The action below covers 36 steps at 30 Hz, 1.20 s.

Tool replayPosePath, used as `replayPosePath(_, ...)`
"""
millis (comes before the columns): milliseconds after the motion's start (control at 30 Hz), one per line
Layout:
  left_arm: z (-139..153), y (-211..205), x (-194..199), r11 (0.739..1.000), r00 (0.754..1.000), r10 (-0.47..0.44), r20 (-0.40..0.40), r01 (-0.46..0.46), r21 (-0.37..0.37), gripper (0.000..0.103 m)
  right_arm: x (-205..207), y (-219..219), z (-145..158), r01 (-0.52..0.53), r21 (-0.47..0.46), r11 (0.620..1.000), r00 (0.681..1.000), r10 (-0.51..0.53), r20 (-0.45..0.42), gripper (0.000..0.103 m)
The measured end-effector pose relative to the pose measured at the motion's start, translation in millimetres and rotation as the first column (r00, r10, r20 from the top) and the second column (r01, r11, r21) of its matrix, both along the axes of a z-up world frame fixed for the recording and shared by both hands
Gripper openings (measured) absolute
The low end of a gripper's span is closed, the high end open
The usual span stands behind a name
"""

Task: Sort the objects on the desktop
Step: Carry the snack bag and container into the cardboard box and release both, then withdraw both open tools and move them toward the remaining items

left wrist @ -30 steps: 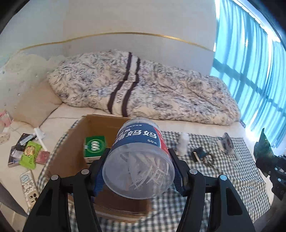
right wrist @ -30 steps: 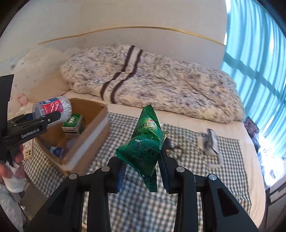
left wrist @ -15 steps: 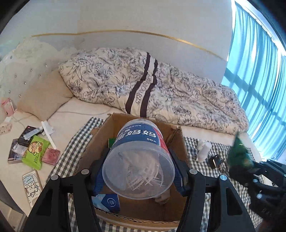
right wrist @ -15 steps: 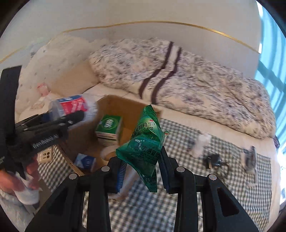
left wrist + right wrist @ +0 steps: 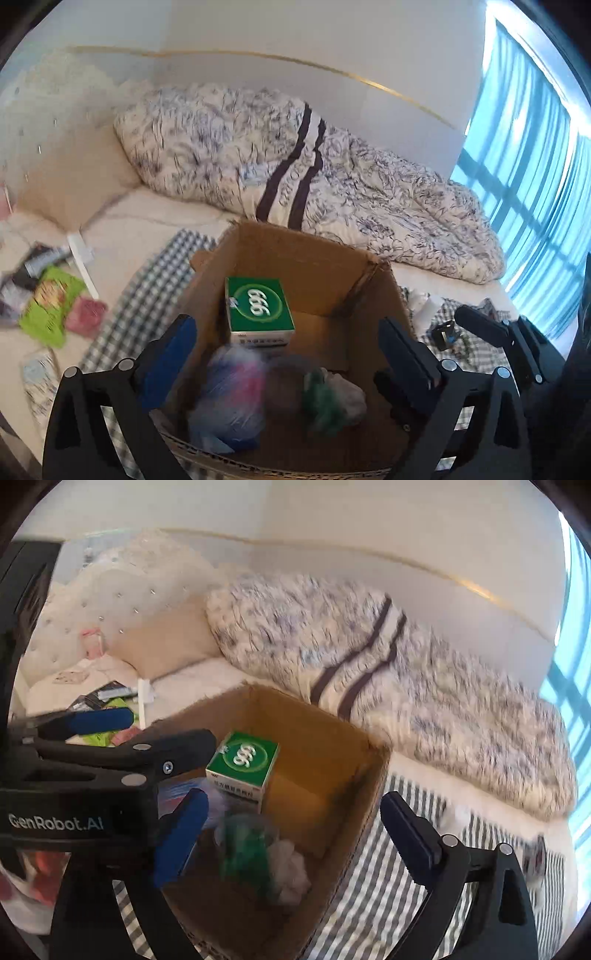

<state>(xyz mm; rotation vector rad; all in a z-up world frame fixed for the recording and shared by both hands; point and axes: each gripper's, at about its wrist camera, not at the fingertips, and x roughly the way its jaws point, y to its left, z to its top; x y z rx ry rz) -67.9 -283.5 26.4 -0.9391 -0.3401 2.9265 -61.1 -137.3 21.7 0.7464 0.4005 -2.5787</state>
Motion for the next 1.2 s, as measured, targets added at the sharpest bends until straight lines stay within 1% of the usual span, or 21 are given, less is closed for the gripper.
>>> replayPosePath(67,9,5,5,0.999,1.000,-0.001,-0.025,0.000,-0.038,0.103,-1,10,-2,0.010,-0.058,0.998,1.000,-0.008,0.027,0.095)
replayPosePath(100,12,6,7,0.999,1.000,0.003,-0.026,-0.004,-0.039,0.103,0,19,-4,0.016,-0.093,0.996,0.999,-0.012,0.044,0.095)
replayPosePath(200,22,14,12,1.000,1.000,0.001,-0.026,-0.001,-0.020,0.103,8,46,-6,0.046,-0.157,0.987,0.996,-0.033,0.087,0.095)
replayPosePath(300,34,32,21,0.999,1.000,0.000,-0.017,-0.001,-0.043,0.103,19,81,2,0.091,-0.173,0.981,0.993,-0.075,0.094,0.095)
replayPosePath(400,47,54,34,0.998,1.000,-0.012,-0.006,0.012,-0.070,0.103,33,128,16,0.155,-0.172,0.973,0.985,-0.139,0.100,0.095)
replayPosePath(500,60,86,56,0.993,0.999,-0.038,0.014,0.039,-0.107,0.103,50,184,37,0.238,-0.185,0.953,0.968,-0.219,0.119,0.095)
replayPosePath(567,66,106,66,0.991,0.999,-0.012,0.034,0.017,-0.135,0.103,60,225,52,0.288,-0.222,0.931,0.956,-0.266,0.127,0.095)
replayPosePath(600,69,115,70,0.991,0.999,-0.001,0.046,0.007,-0.137,0.103,67,248,61,0.309,-0.246,0.919,0.950,-0.283,0.135,0.095)
replayPosePath(633,71,125,74,0.992,0.998,-0.001,0.060,0.008,-0.126,0.103,73,271,68,0.328,-0.265,0.907,0.943,-0.298,0.147,0.095)
replayPosePath(733,73,146,86,0.999,0.996,-0.011,0.090,0.016,-0.045,0.103,80,330,86,0.391,-0.291,0.873,0.919,-0.353,0.176,0.095)
replayPosePath(767,73,156,89,1.000,0.995,-0.004,0.099,0.007,-0.030,0.103,84,347,88,0.409,-0.295,0.864,0.911,-0.370,0.181,0.095)
replayPosePath(800,73,165,90,0.999,0.994,-0.004,0.108,0.008,-0.032,0.103,87,366,90,0.428,-0.296,0.854,0.903,-0.389,0.183,0.095)
replayPosePath(867,76,185,90,0.999,0.994,0.004,0.105,0.002,-0.051,0.103,92,399,90,0.452,-0.290,0.844,0.891,-0.415,0.184,0.095)
replayPosePath(967,78,212,85,0.998,0.996,0.009,0.086,-0.003,-0.068,0.103,98,440,80,0.476,-0.261,0.840,0.879,-0.442,0.182,0.095)
replayPosePath(1067,70,241,75,0.997,0.996,0.017,0.085,-0.010,-0.082,0.103,97,472,63,0.500,-0.223,0.837,0.865,-0.470,0.175,0.095)
replayPosePath(1133,59,260,63,0.995,0.993,0.018,0.114,-0.007,-0.097,0.103,91,489,50,0.516,-0.221,0.828,0.856,-0.485,0.179,0.095)
replayPosePath(1200,49,275,53,0.992,0.992,0.016,0.124,0.000,-0.129,0.103,82,501,38,0.528,-0.225,0.819,0.848,-0.492,0.198,0.095)
